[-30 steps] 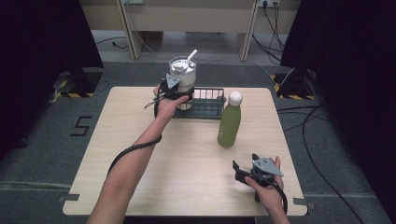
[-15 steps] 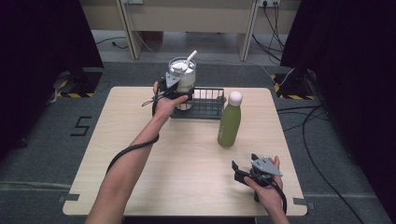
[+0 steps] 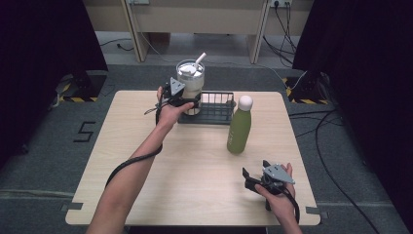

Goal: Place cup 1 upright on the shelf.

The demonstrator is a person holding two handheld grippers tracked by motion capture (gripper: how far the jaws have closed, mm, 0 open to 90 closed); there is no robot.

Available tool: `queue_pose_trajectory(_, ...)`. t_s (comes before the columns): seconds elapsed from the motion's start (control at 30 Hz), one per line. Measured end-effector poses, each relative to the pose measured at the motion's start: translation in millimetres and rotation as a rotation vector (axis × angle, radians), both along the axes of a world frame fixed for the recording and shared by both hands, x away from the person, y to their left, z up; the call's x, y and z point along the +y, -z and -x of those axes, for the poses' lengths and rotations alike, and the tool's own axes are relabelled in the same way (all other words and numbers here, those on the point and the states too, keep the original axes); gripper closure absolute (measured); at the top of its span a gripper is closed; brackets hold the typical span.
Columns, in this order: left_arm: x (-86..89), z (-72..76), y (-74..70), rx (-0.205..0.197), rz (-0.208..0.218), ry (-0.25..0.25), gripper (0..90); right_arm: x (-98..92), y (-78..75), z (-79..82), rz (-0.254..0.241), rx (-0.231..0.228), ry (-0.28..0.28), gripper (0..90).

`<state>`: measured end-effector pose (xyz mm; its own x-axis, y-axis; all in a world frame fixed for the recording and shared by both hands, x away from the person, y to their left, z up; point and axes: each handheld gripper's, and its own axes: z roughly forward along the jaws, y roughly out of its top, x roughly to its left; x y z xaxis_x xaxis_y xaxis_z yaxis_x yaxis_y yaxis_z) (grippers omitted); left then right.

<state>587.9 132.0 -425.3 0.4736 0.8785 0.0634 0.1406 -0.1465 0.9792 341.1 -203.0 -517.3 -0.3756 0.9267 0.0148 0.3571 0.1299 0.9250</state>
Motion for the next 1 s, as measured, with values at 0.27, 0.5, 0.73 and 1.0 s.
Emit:
queue_pose_trajectory(0.27, 11.3, 13.5, 1.7, -0.005, -0.001, -0.003, 0.0, 0.2, -0.8, 0.0, -0.006, 0.001, 0.004, 15.4)
queue_pose_trajectory(0.5, 24.0, 28.2, 0.9, -0.014, 0.000, -0.004, 0.0, -0.4, -5.3, 0.7, -0.016, -0.009, 0.019, 15.4)
queue_pose_trajectory(0.73, 33.7, 39.5, 3.2, -0.005, 0.001, -0.008, 0.0, -4.0, -7.7, 1.6, -0.018, -0.018, 0.025, 15.5)
queue_pose_trajectory(1.0, 40.9, 48.8, 3.3, -0.005, 0.001, -0.013, 0.0, -9.1, -13.0, 4.4, -0.025, -0.032, 0.044, 15.3)
